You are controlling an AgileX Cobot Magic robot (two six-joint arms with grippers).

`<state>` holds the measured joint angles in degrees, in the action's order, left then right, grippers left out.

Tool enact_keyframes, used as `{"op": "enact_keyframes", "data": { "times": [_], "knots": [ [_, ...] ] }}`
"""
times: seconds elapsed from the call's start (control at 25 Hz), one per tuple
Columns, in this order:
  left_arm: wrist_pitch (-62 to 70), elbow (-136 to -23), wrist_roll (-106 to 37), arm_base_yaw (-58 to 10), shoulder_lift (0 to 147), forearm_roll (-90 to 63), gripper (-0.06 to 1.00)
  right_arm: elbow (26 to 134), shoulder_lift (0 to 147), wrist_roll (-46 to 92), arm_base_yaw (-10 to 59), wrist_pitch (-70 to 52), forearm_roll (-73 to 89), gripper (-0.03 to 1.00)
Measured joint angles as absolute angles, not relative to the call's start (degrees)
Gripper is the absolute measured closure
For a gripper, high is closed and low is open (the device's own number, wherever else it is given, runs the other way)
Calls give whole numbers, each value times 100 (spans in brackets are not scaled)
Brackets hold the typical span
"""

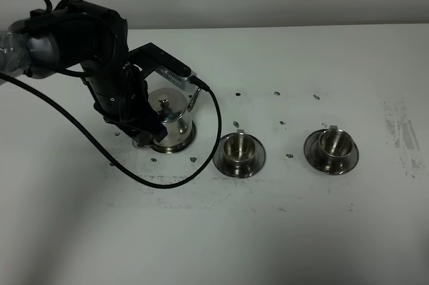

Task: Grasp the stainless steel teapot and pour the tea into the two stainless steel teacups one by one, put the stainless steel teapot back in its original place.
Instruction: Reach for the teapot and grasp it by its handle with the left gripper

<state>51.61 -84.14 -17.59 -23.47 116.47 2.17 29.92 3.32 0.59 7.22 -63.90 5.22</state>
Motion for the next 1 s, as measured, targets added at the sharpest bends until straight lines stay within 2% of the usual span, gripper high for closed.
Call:
{"op": "enact_keyframes", "data": {
  "times": [1.0],
  "knots": [
    [4771, -8432, -2189, -2398, 11757, 0, 50, 2992, 332, 59, 722, -6390, 522, 56]
  ]
}}
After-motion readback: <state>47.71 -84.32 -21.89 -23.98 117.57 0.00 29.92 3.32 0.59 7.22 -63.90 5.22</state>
